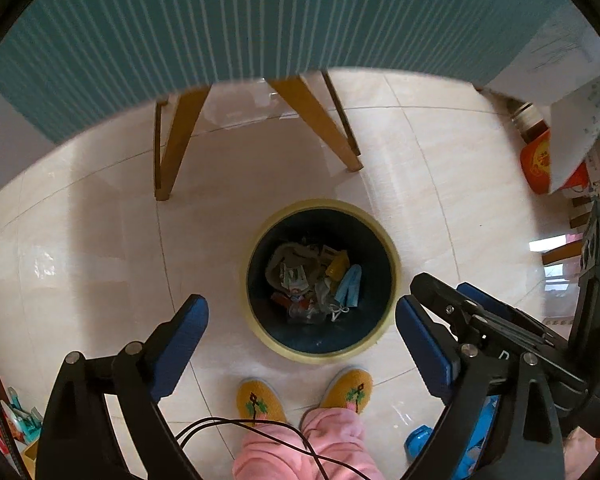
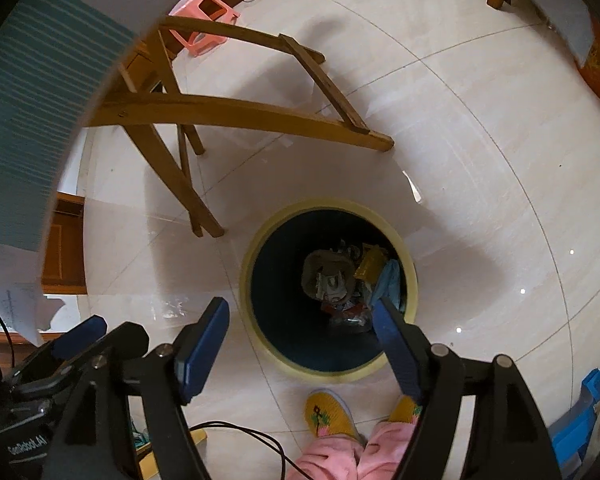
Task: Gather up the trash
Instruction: 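Raise both tools back toward the table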
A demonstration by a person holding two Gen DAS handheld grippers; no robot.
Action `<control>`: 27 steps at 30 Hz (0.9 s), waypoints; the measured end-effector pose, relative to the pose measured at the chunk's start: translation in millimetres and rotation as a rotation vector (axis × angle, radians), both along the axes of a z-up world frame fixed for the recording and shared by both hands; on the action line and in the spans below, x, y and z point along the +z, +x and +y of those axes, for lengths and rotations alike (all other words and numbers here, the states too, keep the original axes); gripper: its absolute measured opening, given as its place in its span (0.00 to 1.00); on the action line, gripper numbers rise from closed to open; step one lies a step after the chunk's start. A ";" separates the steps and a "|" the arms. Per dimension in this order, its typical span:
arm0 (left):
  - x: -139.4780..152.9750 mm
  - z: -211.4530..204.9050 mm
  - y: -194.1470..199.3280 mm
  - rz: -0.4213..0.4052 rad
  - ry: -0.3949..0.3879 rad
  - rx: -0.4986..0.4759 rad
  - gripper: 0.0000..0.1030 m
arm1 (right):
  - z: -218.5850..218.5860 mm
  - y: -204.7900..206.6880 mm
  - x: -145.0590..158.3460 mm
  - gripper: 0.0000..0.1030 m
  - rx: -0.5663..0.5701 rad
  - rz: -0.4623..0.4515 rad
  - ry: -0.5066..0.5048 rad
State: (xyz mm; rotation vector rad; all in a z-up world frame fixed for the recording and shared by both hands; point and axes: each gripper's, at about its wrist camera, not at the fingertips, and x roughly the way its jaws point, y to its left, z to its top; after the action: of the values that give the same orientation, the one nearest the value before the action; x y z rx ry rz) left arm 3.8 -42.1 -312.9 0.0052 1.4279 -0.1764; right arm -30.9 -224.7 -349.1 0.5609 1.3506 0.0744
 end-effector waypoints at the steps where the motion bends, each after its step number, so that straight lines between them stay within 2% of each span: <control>1: 8.7 0.2 -2.4 0.000 -0.003 0.000 0.91 | 0.2 -1.5 8.4 0.73 0.003 -0.004 0.000; 4: 32.6 2.3 -6.9 -0.001 -0.013 0.007 0.91 | 0.1 -5.6 32.2 0.73 0.010 -0.010 -0.001; 8: 81.1 4.3 -13.9 -0.022 -0.034 0.012 0.91 | -1.3 -10.9 67.3 0.73 0.017 -0.017 0.000; 14: 150.0 4.3 -24.4 -0.070 -0.067 -0.001 0.91 | -5.0 -24.9 135.1 0.73 0.035 -0.060 0.003; 21: 230.3 6.5 -42.0 -0.128 -0.119 -0.011 0.91 | -9.0 -41.3 225.7 0.73 0.083 -0.150 -0.009; 27: 294.9 11.1 -47.2 -0.194 -0.145 -0.009 0.91 | -7.1 -51.1 289.9 0.73 0.138 -0.243 -0.033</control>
State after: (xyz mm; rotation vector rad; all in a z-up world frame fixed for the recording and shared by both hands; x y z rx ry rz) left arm -43.4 -31.0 -18.0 -0.0880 1.2192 -0.2793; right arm -82.0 -231.9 -59.3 0.4162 1.1496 0.2258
